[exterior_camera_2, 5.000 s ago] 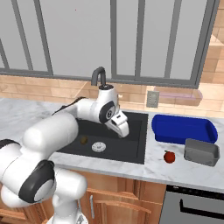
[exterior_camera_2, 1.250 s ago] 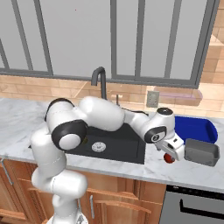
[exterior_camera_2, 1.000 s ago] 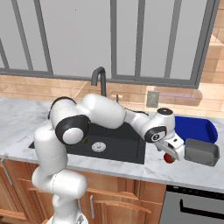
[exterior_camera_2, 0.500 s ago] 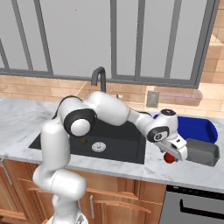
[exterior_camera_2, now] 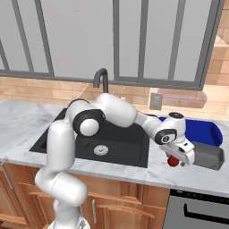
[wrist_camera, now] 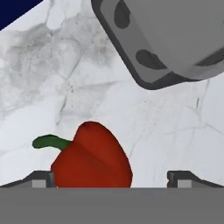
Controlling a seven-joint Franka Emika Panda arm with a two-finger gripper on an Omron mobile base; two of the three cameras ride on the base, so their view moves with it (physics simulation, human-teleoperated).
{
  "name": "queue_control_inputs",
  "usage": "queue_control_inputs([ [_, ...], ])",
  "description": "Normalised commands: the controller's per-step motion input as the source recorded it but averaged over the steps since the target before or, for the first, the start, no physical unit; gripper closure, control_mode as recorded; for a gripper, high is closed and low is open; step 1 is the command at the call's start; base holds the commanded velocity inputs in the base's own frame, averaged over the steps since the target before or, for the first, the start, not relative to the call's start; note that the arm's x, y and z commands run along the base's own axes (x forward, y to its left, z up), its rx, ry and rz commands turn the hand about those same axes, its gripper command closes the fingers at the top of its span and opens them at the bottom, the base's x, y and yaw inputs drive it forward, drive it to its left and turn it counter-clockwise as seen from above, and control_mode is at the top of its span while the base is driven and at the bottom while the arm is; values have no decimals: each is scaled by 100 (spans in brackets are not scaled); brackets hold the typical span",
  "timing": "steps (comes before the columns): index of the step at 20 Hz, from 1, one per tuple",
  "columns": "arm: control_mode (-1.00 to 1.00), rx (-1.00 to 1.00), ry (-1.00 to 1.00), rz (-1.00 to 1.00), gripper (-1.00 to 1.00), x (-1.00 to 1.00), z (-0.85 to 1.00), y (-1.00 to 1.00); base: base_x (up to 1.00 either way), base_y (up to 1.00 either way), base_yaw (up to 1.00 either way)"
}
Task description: Pick up all produce items and place them in the sink. Turn on the sink faucet to wash them. Then turn the sink off and put them in the tray.
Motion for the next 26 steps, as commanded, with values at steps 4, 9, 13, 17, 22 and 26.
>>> queue_control_inputs([
  [4,-100,4,6,4,-100,11,-19,0,0,0,0],
  [9,-100,4,7,5,-100,2,-19,9,0,0,0],
  [13,-100,6,10,3,-100,0,-20,25,0,0,0],
  [17,-100,6,10,0,-100,-10,-17,28,0,0,0],
  [22,-100,5,7,0,100,-22,-3,24,0,0,0],
  [26,-100,4,3,0,100,-4,0,12,0,0,0],
])
